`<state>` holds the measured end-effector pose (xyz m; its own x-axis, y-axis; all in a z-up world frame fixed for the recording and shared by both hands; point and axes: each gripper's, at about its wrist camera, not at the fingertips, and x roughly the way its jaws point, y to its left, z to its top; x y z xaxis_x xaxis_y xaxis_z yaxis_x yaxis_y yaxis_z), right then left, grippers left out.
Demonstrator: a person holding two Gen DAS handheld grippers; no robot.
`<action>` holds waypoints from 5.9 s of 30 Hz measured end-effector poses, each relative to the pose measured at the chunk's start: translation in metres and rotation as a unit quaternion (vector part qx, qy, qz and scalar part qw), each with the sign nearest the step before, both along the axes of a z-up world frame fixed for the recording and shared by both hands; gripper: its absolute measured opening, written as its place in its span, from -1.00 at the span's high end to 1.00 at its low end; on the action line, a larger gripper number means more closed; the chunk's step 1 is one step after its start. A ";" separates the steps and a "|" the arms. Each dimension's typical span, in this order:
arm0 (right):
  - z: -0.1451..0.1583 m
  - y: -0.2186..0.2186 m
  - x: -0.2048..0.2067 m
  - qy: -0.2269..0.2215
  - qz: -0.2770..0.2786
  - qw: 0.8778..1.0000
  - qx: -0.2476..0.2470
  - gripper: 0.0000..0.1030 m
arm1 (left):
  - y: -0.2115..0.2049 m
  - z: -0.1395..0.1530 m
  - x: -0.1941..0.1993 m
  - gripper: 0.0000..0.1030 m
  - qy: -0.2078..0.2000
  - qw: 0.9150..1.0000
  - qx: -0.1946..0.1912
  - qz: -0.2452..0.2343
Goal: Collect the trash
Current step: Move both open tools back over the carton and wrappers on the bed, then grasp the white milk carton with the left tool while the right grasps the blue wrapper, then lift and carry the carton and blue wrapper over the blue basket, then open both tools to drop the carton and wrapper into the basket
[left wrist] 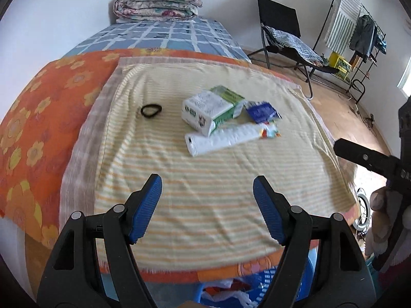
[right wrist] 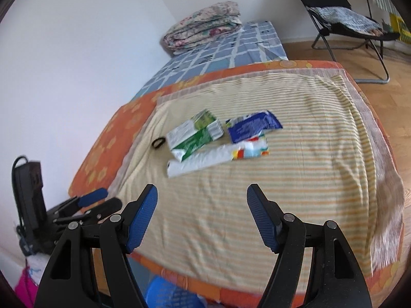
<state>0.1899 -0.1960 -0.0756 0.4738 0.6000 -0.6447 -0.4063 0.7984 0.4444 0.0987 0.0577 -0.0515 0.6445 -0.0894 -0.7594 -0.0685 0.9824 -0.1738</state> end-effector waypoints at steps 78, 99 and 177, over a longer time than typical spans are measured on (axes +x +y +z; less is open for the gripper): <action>-0.031 0.031 0.144 -0.032 -0.097 0.995 0.017 0.71 | 0.028 -0.043 0.167 -0.37 0.034 0.998 -0.025 0.040; 0.060 0.014 0.026 -0.179 -0.024 0.983 -0.036 0.71 | 0.002 0.055 0.071 -0.35 -0.055 0.998 0.003 0.002; -0.051 -0.016 -0.181 -0.070 0.102 0.982 -0.144 0.67 | -0.099 -0.066 -0.152 -0.36 0.122 0.981 0.054 -0.140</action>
<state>0.0087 -0.2122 -0.1264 0.4588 0.4945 -0.7382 -0.6127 0.7778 0.1402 -0.0534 -0.0417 -0.1176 0.4033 -0.1482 -0.9030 0.1799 0.9804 -0.0806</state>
